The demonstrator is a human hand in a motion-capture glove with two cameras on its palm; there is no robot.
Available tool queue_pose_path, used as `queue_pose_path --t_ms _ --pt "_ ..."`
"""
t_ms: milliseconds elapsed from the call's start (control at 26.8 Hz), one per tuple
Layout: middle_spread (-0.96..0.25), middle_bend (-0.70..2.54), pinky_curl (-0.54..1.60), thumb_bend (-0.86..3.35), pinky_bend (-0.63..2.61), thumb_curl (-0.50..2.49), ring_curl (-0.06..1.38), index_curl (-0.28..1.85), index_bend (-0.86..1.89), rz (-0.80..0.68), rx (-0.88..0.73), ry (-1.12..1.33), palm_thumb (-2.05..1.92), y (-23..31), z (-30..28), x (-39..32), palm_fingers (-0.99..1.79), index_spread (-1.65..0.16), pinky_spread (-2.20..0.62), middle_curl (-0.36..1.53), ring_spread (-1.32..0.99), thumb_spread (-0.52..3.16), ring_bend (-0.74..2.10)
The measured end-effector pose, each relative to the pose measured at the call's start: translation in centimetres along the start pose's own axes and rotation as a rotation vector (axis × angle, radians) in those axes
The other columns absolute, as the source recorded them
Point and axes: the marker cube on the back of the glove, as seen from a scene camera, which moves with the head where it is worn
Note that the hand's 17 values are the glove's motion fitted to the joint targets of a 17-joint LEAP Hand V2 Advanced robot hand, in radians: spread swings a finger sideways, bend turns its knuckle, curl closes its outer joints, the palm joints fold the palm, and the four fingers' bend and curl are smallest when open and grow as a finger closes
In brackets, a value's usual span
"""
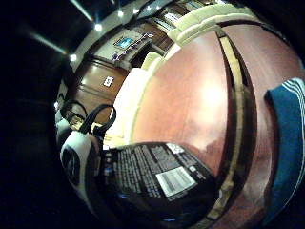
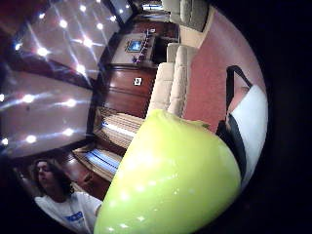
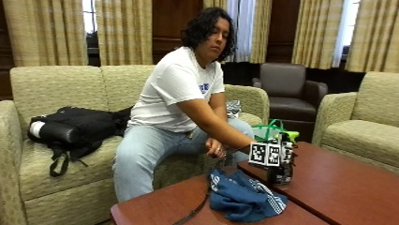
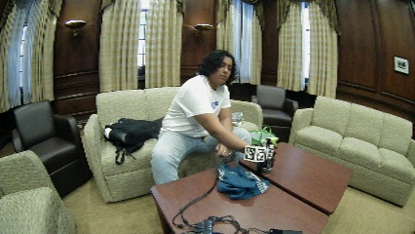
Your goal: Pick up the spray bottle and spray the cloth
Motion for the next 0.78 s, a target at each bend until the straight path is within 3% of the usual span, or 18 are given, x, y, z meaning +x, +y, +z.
queue_pose_path --t_ms 782 --pt "-0.20 0.60 0.39 -0.03 0.42 0.83 0.45 0.60 0.28 0.062 -0.138 -0.016 0.90 -1.4 0.6 0.6 1.23 -0.28 -0.28 0.53 -0.21 0.25 0.63"
